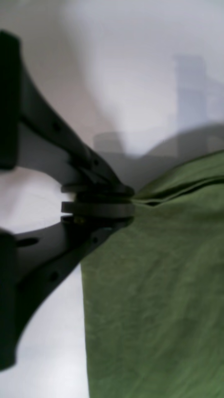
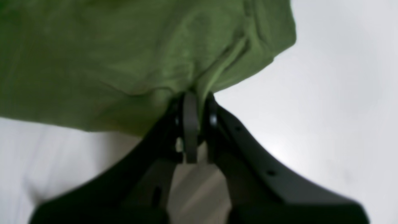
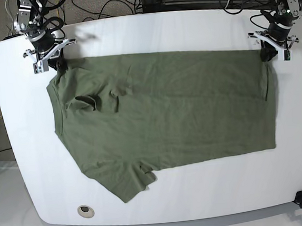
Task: Fold the T-shirt properly
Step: 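Drag the shirt toward the arms' base with both grippers, then open both grippers and release the shirt edge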
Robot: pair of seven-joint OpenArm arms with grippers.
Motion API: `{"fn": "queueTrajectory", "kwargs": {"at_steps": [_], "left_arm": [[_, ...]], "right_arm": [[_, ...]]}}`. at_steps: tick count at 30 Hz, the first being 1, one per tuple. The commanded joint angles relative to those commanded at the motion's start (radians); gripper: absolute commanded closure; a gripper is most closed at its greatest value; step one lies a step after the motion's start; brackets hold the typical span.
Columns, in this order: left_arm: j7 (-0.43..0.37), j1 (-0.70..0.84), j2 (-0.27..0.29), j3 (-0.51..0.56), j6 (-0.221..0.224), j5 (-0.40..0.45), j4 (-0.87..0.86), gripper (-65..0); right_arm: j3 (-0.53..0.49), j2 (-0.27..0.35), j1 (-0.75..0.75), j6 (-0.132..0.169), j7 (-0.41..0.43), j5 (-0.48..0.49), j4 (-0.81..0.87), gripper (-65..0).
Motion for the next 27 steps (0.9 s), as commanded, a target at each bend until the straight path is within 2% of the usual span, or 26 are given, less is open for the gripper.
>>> {"fn": "queueTrajectory", "kwargs": {"at_steps": [2, 11, 23, 26, 27], "left_arm": [[0.000, 0.060, -0.003, 0.000, 0.000, 0.000, 0.048, 0.0], [0.000, 0.247, 0.003, -0.002, 0.000, 0.000, 0.204, 0.0], [0.002, 0.275, -0.005, -0.002, 0.000, 0.002, 0.226, 0.0], [0.051, 0.270, -0.031, -0.002, 0.000, 0.023, 0.226, 0.0], [0.060, 0.267, -0.034, -0.002, 0.000, 0.037, 0.226, -3.1]], "right_arm": [[0.035, -0.026, -0.034, 0.000, 0.000, -0.006, 0.021, 0.0], [0.052, -0.025, -0.137, 0.000, 0.000, -0.002, 0.035, 0.0], [0.052, -0.029, -0.158, 0.000, -0.018, 0.000, 0.034, 0.0], [0.052, -0.029, -0.155, -0.008, -0.041, 0.000, 0.034, 0.0], [0.052, -0.029, -0.150, -0.008, -0.044, 0.000, 0.034, 0.0]]}}
